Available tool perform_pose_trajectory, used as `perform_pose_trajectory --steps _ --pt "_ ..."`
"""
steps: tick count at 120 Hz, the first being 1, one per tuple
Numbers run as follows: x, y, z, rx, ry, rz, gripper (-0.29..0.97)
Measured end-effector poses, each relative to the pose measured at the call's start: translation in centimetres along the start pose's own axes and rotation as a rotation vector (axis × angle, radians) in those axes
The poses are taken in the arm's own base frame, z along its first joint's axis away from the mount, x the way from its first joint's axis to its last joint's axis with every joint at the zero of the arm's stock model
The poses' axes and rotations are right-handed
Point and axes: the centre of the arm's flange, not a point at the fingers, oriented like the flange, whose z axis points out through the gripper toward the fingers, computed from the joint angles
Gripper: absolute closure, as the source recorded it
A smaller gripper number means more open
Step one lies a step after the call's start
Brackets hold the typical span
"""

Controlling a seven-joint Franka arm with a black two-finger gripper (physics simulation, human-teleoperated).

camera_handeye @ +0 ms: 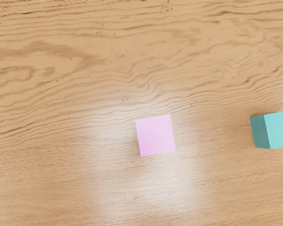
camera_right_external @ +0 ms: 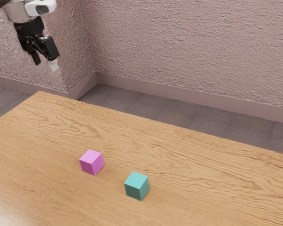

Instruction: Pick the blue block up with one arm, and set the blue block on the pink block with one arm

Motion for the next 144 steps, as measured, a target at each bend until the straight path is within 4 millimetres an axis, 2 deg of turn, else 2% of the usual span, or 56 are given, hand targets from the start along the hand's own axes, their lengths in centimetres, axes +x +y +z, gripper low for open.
perform_pose_trajectory --steps 19,26,33,44,49,58,74,89,104,113,122,134,144 --pt "-0.4 0.2 -1.1 0.011 0.026 0.009 0.00" --pt "-0.5 1.9 -0.3 0.011 -0.007 0.043 0.00" --pt "-0.7 4.7 2.6 0.010 -0.062 0.124 0.00" --pt "-1.4 11.3 11.0 -0.016 -0.154 0.360 0.00" --pt "-1.5 13.7 13.1 -0.014 -0.158 0.469 0.00" --pt "-1.1 15.1 14.8 -0.014 -0.139 0.606 0.00" --pt "0.5 16.5 20.7 -0.043 -0.142 0.819 0.00" --pt "2.1 19.9 26.0 -0.090 -0.138 1.023 0.00" --pt "3.0 21.4 27.9 -0.110 -0.105 1.158 0.00" --pt "3.4 22.0 30.2 -0.134 -0.107 1.224 0.00" --pt "3.6 21.5 31.7 -0.145 -0.098 1.262 0.00" --pt "2.8 20.3 33.8 -0.161 -0.095 1.290 0.00" --pt "2.6 21.2 34.8 -0.176 -0.068 1.331 0.00"
